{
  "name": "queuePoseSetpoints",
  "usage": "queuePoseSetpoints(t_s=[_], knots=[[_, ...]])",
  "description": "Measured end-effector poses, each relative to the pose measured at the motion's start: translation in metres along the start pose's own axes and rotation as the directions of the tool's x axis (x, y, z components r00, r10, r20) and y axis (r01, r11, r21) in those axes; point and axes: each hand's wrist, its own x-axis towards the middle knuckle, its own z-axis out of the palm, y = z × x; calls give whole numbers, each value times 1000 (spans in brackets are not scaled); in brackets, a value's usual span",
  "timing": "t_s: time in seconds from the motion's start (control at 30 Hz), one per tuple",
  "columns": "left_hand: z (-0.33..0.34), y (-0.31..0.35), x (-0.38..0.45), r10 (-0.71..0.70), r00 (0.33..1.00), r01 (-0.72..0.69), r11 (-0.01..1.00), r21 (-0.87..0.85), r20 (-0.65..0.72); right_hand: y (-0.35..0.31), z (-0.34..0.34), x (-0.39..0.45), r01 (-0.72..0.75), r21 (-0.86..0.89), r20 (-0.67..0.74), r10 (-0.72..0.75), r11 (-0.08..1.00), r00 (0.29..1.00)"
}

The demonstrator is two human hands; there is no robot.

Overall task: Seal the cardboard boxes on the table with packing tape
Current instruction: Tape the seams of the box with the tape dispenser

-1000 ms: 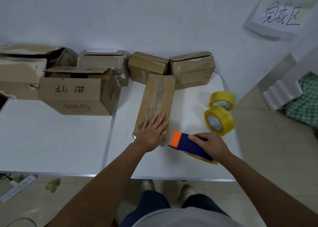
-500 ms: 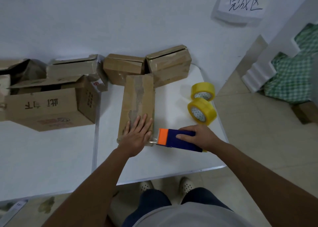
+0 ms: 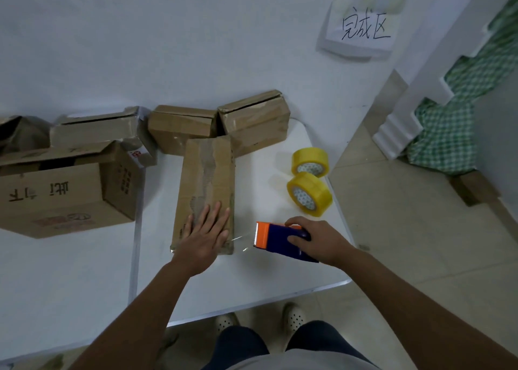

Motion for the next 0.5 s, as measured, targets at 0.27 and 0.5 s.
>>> queuePoseSetpoints(t_s=[0.27,0.5], knots=[[1,3,-1,-9,1000,9,1000,0,-3,-11,41,10,19,-49,-180,-28,999,983],[0,14,1,-91,995,91,996,10,-34,-29,65,30,31,-181,-292,-83,983,953]])
